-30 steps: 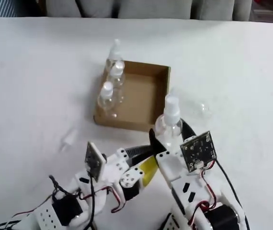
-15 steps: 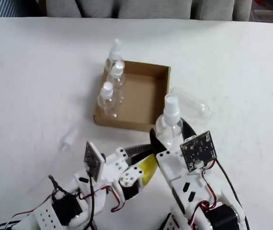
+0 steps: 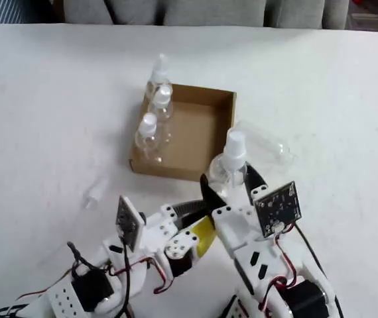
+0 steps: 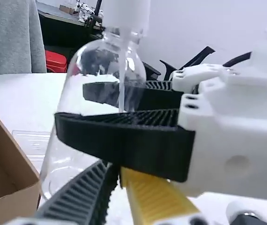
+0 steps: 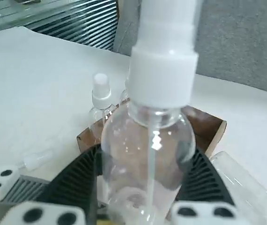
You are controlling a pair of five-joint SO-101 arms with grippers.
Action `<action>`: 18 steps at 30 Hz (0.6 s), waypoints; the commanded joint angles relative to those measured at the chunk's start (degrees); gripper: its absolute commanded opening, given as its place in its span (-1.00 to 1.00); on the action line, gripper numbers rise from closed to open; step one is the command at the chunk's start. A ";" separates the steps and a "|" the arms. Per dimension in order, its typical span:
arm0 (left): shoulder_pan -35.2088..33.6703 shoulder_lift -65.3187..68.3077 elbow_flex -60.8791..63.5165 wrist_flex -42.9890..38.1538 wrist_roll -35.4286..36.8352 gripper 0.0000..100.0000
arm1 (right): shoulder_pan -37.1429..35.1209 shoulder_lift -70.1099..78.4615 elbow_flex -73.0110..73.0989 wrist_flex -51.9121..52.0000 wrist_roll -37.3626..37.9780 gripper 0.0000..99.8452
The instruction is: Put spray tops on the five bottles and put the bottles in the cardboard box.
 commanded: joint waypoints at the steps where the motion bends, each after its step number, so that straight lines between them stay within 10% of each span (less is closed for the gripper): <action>1: -0.48 5.05 0.18 -0.35 -4.75 -0.96 | -3.56 0.40 -1.76 -1.45 -1.05 -0.97; 10: -5.05 22.64 0.18 -19.69 -5.63 -0.96 | -1.80 0.40 -1.58 -1.01 -1.05 -0.97; 18: -7.96 23.34 0.09 -21.45 -5.54 -0.96 | -0.40 0.48 -1.32 -1.01 -1.05 -0.97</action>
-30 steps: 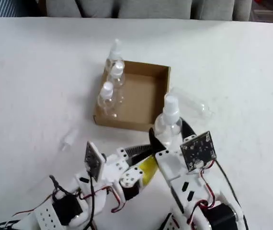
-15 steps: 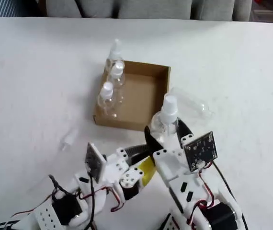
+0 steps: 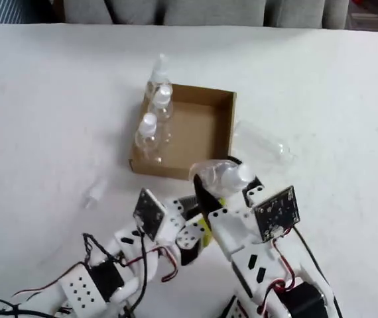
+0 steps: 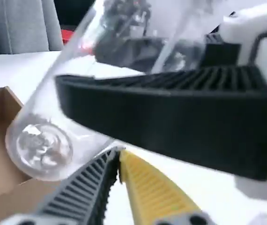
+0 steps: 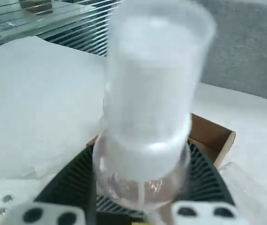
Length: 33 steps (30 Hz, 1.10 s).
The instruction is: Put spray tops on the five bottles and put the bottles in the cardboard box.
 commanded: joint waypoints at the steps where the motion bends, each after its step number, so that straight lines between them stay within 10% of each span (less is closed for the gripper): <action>1: -3.56 0.13 -0.18 -2.55 -0.44 -0.96 | 0.31 0.48 -1.23 -0.13 -0.70 -0.97; 11: 0.40 -2.33 -0.18 2.37 -0.88 -0.96 | 7.25 2.95 3.69 -12.35 -0.53 -0.97; 18: -0.31 -20.79 -0.44 24.97 -2.20 -0.96 | 9.01 17.45 3.52 -24.04 -0.53 -0.97; 24: -11.03 -22.37 -7.91 45.98 -10.73 -0.96 | 11.56 28.18 3.43 -35.12 -0.53 -0.97; 33: -25.80 -22.20 -11.25 49.85 -14.42 -0.96 | 11.65 41.63 -3.60 -36.26 -0.18 -0.97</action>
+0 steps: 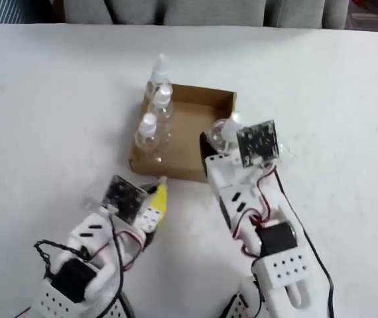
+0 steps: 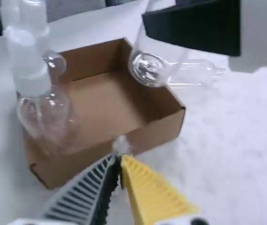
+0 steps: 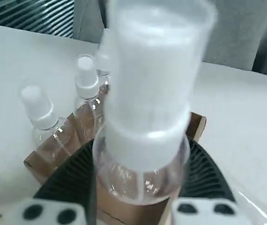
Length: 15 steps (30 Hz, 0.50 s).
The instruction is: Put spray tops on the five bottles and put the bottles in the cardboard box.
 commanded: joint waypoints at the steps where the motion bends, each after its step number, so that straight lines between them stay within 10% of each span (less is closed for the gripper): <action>1: -6.81 0.04 -3.16 0.70 -0.70 -0.96 | 0.92 4.26 -5.27 -1.54 -0.09 -0.97; 15: -29.76 0.04 6.86 0.09 -11.34 -0.96 | 6.81 22.90 -8.00 -22.99 0.00 -0.97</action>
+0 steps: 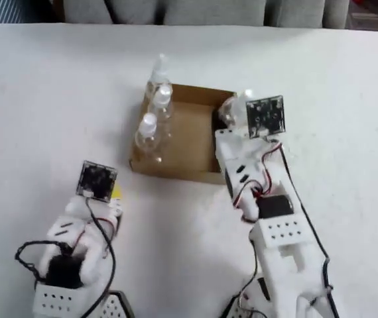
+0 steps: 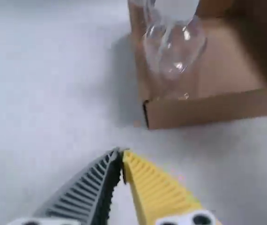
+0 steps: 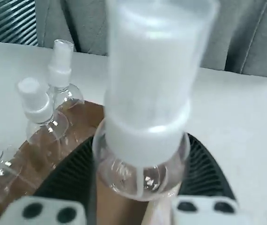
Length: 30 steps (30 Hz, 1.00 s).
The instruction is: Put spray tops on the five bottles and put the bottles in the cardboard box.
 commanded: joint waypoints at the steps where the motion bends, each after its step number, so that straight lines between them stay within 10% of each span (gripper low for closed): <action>1: -4.70 0.13 2.55 -4.92 -3.25 -0.96 | 0.40 3.74 -3.25 -6.20 0.00 -0.97; 30: -4.88 0.22 2.55 -1.93 -3.69 -0.96 | -1.54 51.12 -34.46 -11.82 -0.53 -0.97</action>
